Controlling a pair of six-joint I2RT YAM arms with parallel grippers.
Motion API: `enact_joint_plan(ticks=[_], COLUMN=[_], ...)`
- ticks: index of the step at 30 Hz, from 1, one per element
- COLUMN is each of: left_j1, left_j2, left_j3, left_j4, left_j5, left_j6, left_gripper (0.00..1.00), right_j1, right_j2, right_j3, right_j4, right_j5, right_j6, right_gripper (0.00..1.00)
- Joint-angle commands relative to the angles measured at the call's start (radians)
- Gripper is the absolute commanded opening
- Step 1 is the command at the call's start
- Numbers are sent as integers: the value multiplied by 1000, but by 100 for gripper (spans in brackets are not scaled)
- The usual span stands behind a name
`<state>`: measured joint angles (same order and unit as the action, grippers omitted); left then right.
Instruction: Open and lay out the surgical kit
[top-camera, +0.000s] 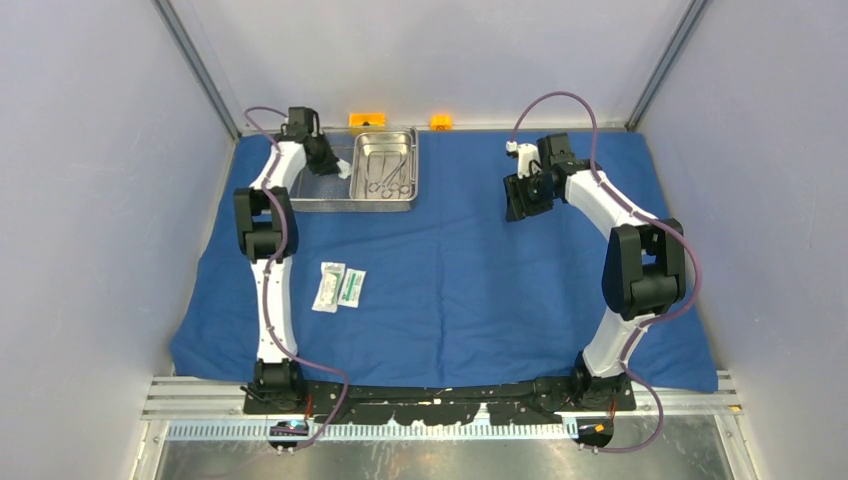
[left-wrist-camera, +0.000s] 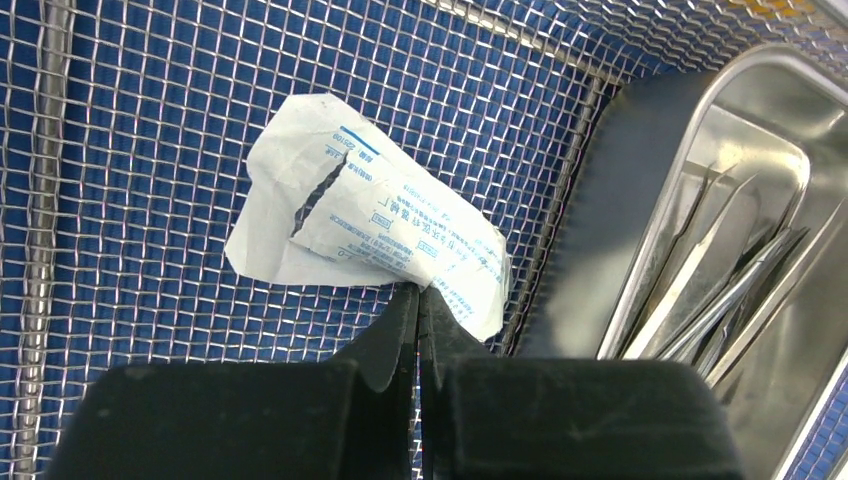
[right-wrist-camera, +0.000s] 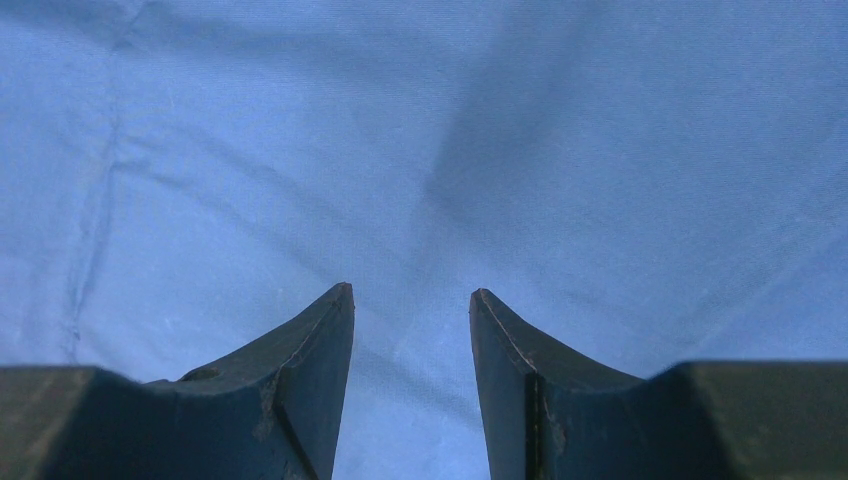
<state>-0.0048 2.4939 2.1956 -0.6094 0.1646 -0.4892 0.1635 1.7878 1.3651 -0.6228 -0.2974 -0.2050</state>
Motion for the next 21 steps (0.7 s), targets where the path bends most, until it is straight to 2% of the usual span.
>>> enact_joint_plan(ticks=[1,9,13,21], left_j1=[0,28,32,15], left_j2=[-114,-305,-426,-651], left_j3=[-82,-154,-254,-504], left_j4=[42,69,58,-199], left_j5=[41,157,176,435], left_j6=[53,245,354,614], left_gripper=[0,0,0,0], right_j1=[2,1,1,3], right_j2=[4,4,2,5], right_j3=[36,37,38,40], right_j4=[6,0,0,-1], right_j5=[-20,-21,-20,-10], right_j6=[-2,-4,-4,-8], right_gripper=[51,51,51,51])
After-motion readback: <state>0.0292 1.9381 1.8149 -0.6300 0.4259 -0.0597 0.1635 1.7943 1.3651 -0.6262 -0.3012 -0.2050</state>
